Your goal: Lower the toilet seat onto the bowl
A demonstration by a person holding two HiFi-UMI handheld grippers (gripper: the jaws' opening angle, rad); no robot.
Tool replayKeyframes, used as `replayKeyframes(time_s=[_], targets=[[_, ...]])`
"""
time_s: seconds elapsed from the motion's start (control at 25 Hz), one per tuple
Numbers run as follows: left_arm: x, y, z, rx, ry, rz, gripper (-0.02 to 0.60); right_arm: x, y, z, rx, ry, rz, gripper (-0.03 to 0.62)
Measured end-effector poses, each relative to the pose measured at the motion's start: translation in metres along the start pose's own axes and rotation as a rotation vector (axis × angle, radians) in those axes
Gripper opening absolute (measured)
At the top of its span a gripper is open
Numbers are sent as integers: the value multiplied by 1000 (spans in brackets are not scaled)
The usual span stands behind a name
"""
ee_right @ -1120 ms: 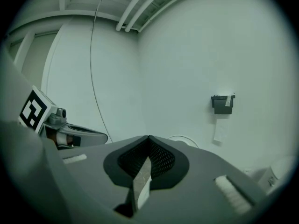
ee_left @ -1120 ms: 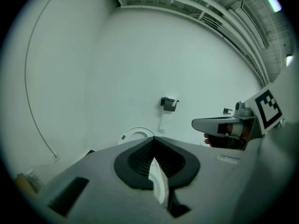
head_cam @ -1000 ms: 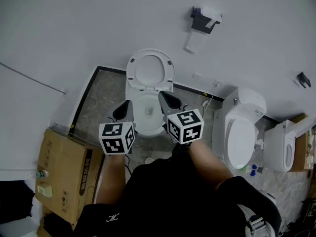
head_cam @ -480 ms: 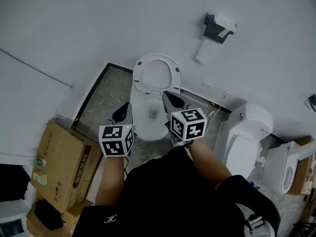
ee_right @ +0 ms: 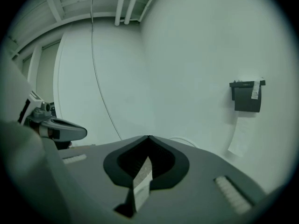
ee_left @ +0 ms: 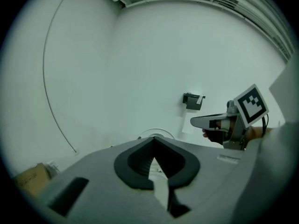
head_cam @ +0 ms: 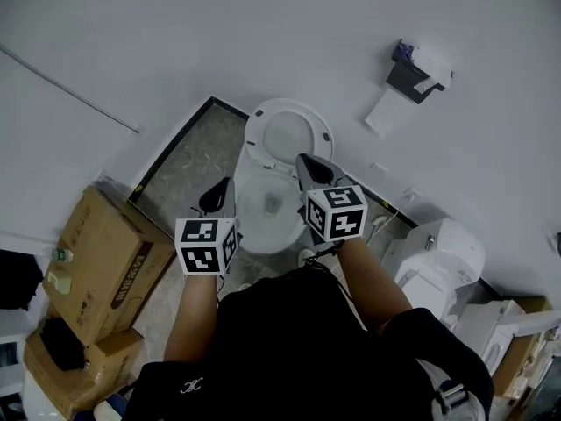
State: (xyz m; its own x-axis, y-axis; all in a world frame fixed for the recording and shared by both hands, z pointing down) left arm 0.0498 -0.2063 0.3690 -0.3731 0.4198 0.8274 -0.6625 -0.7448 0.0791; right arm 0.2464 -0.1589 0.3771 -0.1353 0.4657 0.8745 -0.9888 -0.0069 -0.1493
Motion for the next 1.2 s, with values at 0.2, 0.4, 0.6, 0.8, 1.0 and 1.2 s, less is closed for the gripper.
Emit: replayKeyframes(time_s=[0.2, 0.4, 0.6, 0.8, 1.0, 1.2], targets=[[-6, -11, 20, -47, 25, -20, 8, -6, -42, 28, 88, 47, -207, 9], [-6, -23, 34, -108, 53, -41, 8, -11, -89, 67, 118, 86, -369, 46], [-3, -27, 41, -192, 79, -81, 8, -14, -128, 117, 90, 169, -455, 67], [3, -29, 39, -273, 99, -132, 8, -5, -153, 162, 80, 256, -549, 67], [8, -35, 43, -324, 111, -182, 8, 11, -177, 208, 78, 352, -621, 75], [9, -34, 40, -374, 123, -200, 8, 18, -192, 239, 94, 416, -649, 86]])
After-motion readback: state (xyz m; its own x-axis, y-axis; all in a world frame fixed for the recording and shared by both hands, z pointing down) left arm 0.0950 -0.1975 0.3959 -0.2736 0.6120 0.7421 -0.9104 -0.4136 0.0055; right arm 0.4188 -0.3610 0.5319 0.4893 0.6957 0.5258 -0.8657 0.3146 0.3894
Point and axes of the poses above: the fingertips, and each gripper's own axes: z forward along the fingers, y to its left, x out of its underside, the point moved 6 cm from there along -z, backward along the fingers, and after that the axes turned 9 degrees about y, right-handed, at the moved point
